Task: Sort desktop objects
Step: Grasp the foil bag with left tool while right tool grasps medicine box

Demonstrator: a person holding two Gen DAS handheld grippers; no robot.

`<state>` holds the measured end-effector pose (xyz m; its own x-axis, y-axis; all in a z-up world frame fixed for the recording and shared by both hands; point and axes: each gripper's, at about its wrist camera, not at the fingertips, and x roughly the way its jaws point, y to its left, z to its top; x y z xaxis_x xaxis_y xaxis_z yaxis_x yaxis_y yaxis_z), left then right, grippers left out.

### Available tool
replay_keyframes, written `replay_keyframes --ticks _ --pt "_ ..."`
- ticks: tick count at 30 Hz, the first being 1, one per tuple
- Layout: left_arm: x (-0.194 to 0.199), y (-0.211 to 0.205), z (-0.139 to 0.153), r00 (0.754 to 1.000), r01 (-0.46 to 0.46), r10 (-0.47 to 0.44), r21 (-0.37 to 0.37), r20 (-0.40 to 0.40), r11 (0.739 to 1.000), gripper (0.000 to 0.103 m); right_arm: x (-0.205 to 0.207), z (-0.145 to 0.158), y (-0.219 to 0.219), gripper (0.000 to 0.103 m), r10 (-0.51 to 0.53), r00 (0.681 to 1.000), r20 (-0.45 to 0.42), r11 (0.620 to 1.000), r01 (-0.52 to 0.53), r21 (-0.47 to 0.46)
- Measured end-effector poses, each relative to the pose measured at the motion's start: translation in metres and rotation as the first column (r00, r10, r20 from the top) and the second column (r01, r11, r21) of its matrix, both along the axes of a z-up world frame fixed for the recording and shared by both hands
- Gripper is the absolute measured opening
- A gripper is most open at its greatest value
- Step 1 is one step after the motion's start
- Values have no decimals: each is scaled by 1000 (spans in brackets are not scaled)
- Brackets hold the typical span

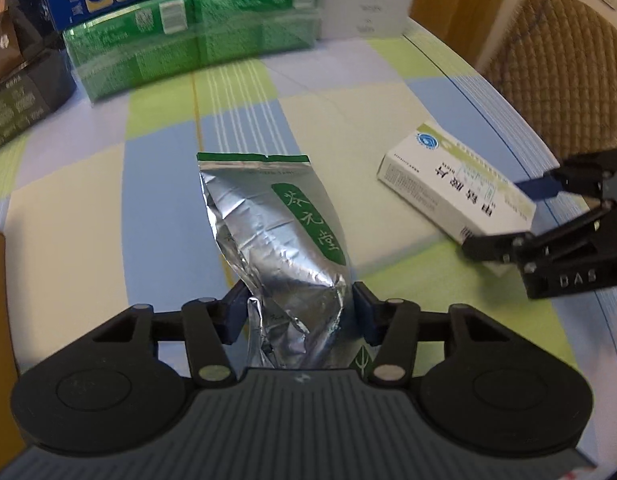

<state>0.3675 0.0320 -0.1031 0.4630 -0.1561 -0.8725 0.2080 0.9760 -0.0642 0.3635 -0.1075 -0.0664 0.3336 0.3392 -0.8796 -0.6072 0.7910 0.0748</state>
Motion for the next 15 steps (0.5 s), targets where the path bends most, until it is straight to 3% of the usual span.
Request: replay_keyframes --ticks 10,13,15 --pt "-122 -7 4 997 47 -49 -45 -59 998 48 -104 3 -43 69 -163 981 -107 984 169 48" --pt "-146 -11 4 996 56 -59 -44 -61 997 49 -119 2 -47 72 -165 983 -78 983 170 64" --pt "-155 -12 3 996 69 -71 -41 -59 997 53 -125 0 -48 80 -149 987 -54 986 153 71"
